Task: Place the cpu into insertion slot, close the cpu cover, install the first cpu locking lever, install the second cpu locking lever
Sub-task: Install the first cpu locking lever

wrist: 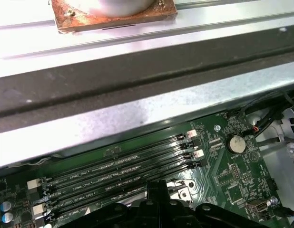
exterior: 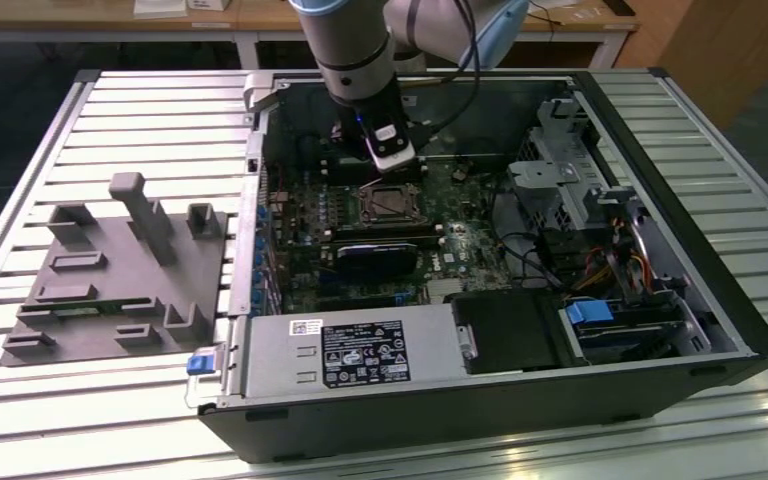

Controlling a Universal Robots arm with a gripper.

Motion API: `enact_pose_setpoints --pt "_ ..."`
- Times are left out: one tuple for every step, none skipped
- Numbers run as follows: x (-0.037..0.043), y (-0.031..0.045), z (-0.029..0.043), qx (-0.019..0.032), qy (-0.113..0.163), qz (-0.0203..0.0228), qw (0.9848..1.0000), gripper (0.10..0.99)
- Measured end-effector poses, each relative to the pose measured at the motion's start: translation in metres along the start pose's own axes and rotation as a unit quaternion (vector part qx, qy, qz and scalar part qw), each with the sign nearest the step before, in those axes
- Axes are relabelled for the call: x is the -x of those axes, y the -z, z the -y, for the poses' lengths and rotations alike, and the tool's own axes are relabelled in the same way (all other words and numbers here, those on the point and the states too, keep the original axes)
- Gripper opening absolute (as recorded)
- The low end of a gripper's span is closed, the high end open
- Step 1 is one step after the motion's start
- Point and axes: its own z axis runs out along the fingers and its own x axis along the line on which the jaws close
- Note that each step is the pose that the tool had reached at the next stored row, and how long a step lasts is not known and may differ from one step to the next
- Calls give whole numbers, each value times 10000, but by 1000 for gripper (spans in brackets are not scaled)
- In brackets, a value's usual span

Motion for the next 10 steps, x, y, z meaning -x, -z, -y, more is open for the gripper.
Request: enact_pose_setpoints --pt "-2 -1 -5 0 0 0 10000 106" --pt "-2 0 -7 1 0 0 10000 106" --pt "-2 0 -7 0 0 0 10000 106" --pt "-3 0 -8 -1 0 0 10000 106" --pt "-4 0 -9 0 -1 0 10000 106" --pt "-4 0 -11 3 -1 -1 10000 106" --pt "-5 0 -12 8 -2 -3 10000 106" --pt "-6 -1 -14 11 -3 -3 10000 106" --pt "-6 -1 -16 13 -4 -4 10000 106" --pt "-7 -2 -18 14 -4 -4 10000 106"
